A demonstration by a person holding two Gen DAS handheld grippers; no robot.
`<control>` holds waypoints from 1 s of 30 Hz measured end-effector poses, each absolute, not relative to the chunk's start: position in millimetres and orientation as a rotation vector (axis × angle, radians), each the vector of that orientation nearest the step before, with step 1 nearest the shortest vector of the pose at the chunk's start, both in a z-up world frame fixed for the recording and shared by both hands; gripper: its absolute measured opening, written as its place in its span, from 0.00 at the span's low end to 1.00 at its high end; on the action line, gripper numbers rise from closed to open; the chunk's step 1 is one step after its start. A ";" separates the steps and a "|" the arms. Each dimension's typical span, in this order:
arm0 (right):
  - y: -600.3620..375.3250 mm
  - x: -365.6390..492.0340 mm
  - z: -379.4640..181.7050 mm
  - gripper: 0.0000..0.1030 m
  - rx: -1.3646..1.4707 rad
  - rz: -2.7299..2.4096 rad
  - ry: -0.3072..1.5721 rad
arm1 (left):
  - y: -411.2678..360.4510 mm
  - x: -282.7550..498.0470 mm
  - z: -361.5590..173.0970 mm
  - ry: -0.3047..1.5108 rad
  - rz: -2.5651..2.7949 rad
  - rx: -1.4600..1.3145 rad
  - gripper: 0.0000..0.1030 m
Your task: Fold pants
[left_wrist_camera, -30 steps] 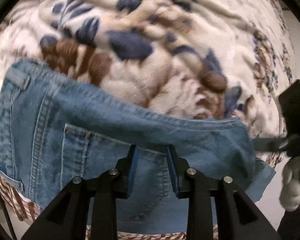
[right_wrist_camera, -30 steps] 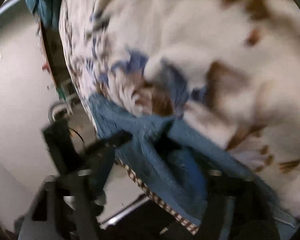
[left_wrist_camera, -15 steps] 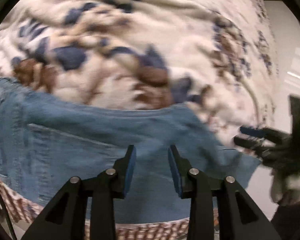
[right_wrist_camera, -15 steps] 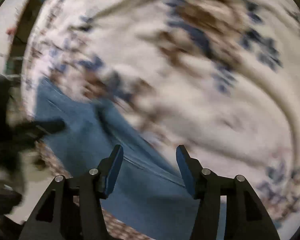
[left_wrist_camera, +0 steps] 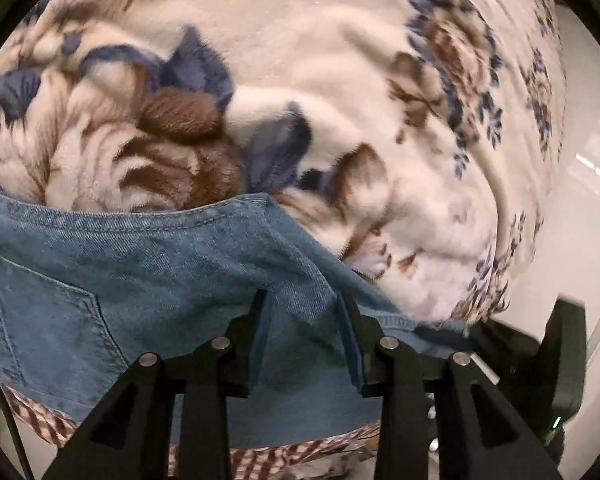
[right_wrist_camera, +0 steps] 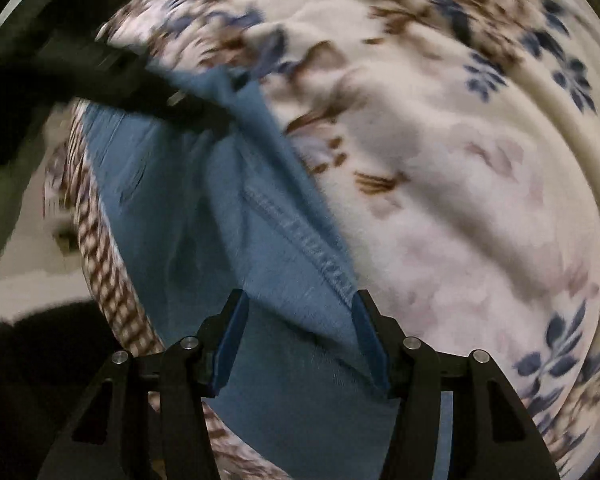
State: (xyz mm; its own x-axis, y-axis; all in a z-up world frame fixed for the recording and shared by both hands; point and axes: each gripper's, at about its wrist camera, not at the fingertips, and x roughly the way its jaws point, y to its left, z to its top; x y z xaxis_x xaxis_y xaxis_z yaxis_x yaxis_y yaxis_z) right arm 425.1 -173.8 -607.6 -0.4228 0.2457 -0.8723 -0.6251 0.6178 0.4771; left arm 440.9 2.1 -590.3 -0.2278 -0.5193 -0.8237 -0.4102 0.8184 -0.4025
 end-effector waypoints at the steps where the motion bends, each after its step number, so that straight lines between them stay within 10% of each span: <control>1: -175.9 423.2 -605.4 0.56 -0.330 1.021 1.747 | 2.8 440.9 -592.8 1.853 -0.105 -0.716 0.30; 3: -180.4 421.9 -607.3 0.54 -0.320 1.011 1.744 | 2.6 440.6 -596.3 1.854 -0.092 -0.722 0.30; 7: -184.4 425.2 -627.0 0.08 -0.282 0.888 1.792 | 1.6 443.6 -598.9 1.826 -0.052 -0.692 0.30; 12: -265.1 460.7 -659.2 0.04 0.494 0.463 1.981 | 5.5 449.7 -603.5 1.794 -0.019 -0.691 0.29; 17: -288.8 468.2 -668.7 0.01 0.464 0.339 1.916 | 11.5 450.2 -601.7 1.784 -0.007 -0.694 0.30; 20: -284.0 477.0 -634.7 0.07 0.285 0.404 1.825 | 7.7 447.8 -583.5 1.753 -0.030 -0.632 0.30; 24: -270.8 476.5 -582.3 0.66 -0.009 0.534 1.681 | 11.9 442.9 -547.0 1.658 -0.044 -0.546 0.37; 30: -289.4 475.1 -620.9 0.63 -0.041 0.522 1.853 | 2.8 434.5 -545.4 1.643 -0.031 -0.474 0.46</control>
